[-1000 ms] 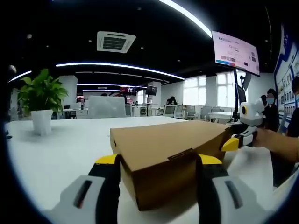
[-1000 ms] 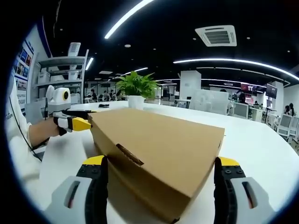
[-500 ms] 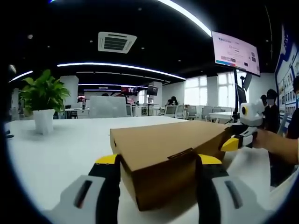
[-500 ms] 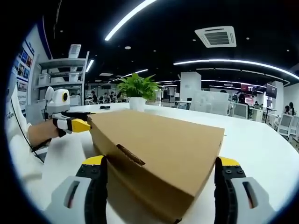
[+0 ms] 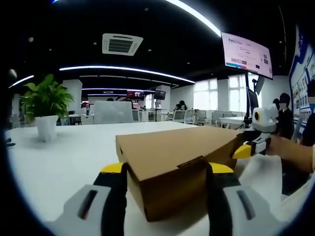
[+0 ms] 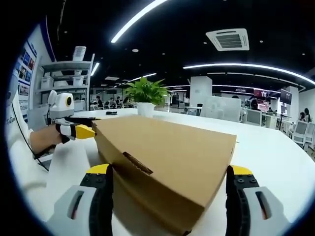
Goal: Operate the shoe box by opening the lid, removing the specified soft item, and placing it in the target area until the item is outside and the box remains undamaged.
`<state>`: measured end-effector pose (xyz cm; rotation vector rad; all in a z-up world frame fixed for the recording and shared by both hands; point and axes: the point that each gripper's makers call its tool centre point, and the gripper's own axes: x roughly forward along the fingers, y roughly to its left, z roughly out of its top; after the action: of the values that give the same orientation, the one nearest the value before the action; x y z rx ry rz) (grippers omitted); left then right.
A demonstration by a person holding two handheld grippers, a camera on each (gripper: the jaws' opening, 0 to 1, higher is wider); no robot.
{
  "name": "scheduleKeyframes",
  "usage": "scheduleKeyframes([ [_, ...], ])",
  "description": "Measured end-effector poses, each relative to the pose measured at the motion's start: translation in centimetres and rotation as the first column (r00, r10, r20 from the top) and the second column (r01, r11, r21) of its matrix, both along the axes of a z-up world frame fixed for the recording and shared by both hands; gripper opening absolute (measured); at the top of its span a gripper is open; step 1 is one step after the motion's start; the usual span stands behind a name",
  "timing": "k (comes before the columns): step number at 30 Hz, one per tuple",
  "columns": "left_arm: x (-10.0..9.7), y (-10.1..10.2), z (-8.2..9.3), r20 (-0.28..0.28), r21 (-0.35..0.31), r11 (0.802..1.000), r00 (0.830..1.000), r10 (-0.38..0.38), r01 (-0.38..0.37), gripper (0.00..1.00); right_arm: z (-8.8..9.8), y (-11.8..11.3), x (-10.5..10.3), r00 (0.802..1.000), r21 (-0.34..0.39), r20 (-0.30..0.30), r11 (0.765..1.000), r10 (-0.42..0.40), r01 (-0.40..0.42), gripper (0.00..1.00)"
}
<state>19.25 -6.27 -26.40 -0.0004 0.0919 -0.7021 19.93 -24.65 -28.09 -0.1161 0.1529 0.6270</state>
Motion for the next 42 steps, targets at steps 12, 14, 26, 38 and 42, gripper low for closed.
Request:
scheduleKeyframes([
  [12,-1.1,0.4,-0.1,0.007,0.002,1.000,1.000,-0.013,0.013,0.65,-0.1,0.4,-1.4,1.000,-0.002,-0.001,1.000,-0.007,0.007,0.98],
  [14,-1.1,0.4,-0.1,0.006,0.006,1.000,1.000,-0.017,0.017,0.65,-0.1,0.5,-1.6,1.000,-0.002,0.000,1.000,-0.011,0.011,0.98],
  [26,-1.4,0.8,-0.1,-0.005,0.026,0.999,0.999,-0.038,0.038,0.65,0.0,0.8,-2.3,0.999,0.010,0.015,0.999,-0.039,0.039,0.98],
  [38,-2.2,2.1,-0.1,0.008,0.008,1.000,1.000,-0.030,0.030,0.66,-0.2,2.3,-3.1,0.999,-0.006,-0.011,0.999,-0.039,0.039,0.98],
  [42,-2.4,2.4,-0.1,0.016,-0.001,0.999,0.999,-0.035,0.035,0.66,-0.2,2.3,-3.2,0.999,0.015,0.015,0.999,-0.042,0.041,0.98],
])
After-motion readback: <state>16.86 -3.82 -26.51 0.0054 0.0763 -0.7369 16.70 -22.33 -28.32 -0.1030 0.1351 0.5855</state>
